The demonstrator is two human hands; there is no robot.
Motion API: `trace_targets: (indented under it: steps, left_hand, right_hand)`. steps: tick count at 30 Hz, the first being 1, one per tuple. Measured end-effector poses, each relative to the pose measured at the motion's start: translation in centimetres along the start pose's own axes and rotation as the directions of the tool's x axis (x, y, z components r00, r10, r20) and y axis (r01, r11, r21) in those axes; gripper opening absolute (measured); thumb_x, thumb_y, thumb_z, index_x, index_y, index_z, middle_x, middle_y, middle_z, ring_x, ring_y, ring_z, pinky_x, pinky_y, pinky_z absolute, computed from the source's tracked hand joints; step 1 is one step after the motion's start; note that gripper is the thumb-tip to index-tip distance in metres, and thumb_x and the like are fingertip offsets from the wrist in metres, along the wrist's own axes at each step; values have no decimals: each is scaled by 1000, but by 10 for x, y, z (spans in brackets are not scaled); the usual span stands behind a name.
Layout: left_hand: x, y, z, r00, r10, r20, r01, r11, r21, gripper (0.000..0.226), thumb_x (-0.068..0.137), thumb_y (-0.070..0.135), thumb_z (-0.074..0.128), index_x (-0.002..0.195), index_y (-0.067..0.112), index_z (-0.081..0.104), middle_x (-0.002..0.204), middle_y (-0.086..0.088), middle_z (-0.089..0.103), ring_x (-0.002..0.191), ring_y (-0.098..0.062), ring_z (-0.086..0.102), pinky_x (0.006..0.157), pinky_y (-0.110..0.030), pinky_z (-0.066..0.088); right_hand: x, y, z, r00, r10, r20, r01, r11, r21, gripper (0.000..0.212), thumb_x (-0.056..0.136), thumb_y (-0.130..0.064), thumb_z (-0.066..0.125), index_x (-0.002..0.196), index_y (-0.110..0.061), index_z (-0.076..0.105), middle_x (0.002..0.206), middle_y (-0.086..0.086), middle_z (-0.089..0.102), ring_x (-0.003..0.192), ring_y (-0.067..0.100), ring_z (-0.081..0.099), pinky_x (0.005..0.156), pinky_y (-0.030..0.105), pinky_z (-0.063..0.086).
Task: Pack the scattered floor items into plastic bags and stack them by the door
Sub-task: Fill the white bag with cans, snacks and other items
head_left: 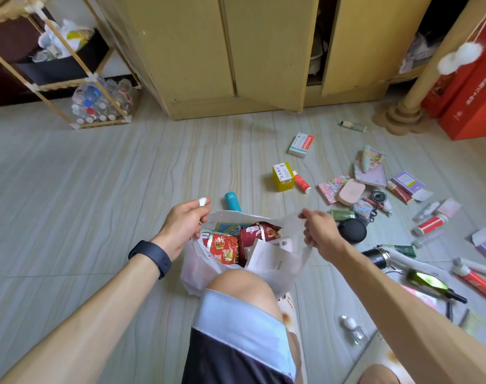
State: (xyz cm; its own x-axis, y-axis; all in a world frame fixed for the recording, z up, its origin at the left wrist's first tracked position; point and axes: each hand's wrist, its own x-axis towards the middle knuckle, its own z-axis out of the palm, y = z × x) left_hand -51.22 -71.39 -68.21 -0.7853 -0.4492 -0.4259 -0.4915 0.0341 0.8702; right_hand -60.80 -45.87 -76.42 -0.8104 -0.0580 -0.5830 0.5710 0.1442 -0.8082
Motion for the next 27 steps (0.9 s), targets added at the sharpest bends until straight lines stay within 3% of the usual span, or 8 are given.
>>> trace_targets:
  steps: [2,4,7,18,21,24,27]
  left_hand:
    - [-1,13,-4,999,-16,-42,15,1000,-25,20,92,13,64,111,6,65,63,1,41,40,-7,30,42,-21,27]
    - [1,32,-13,993,-30,-112,25,999,-45,20,89,17,67,101,0,67,62,1,44,38,-7,29,39,-20,24]
    - [-7,48,-27,992,-52,-113,47,998,-45,27,87,22,69,103,1,69,68,1,58,44,-10,39,45,-21,34]
    - [-11,78,26,988,-88,130,101,990,-96,29,94,19,58,114,0,62,79,-3,71,50,-14,53,53,-26,43]
    - [12,84,46,968,-88,234,130,976,-174,26,99,13,52,122,2,59,95,-7,75,63,-20,67,58,-28,51]
    - [37,88,73,910,-74,407,144,979,-142,27,103,17,48,127,12,58,111,-5,73,85,-29,73,71,-33,58]
    - [66,85,108,845,-111,524,172,983,-70,29,103,20,47,130,20,59,116,-5,72,84,-30,72,66,-32,60]
  right_hand:
    - [-20,-44,19,992,-36,124,31,999,45,16,94,-17,50,83,-11,61,55,-5,38,38,8,26,39,20,20]
    - [-43,-78,41,965,-118,233,129,991,-36,19,96,-18,50,86,-8,63,60,-3,46,39,8,27,38,20,19]
    - [-69,-99,61,944,-165,286,196,977,-83,17,95,-13,51,91,-3,64,71,2,58,44,10,31,39,22,21]
    - [-46,-109,4,977,-149,153,167,980,-107,19,100,-14,46,107,-7,63,79,-3,73,45,10,30,38,20,23]
    - [-24,-106,-12,965,-155,213,183,975,-123,26,103,-21,47,120,-8,62,92,-1,73,48,9,38,39,18,28]
    - [1,-109,-32,931,-123,343,169,979,-110,30,103,-30,48,130,-21,60,110,3,70,54,11,55,46,20,37]
    - [32,-114,-49,905,-73,420,140,982,-131,33,103,-34,48,134,-30,57,107,2,71,57,14,58,48,21,38]
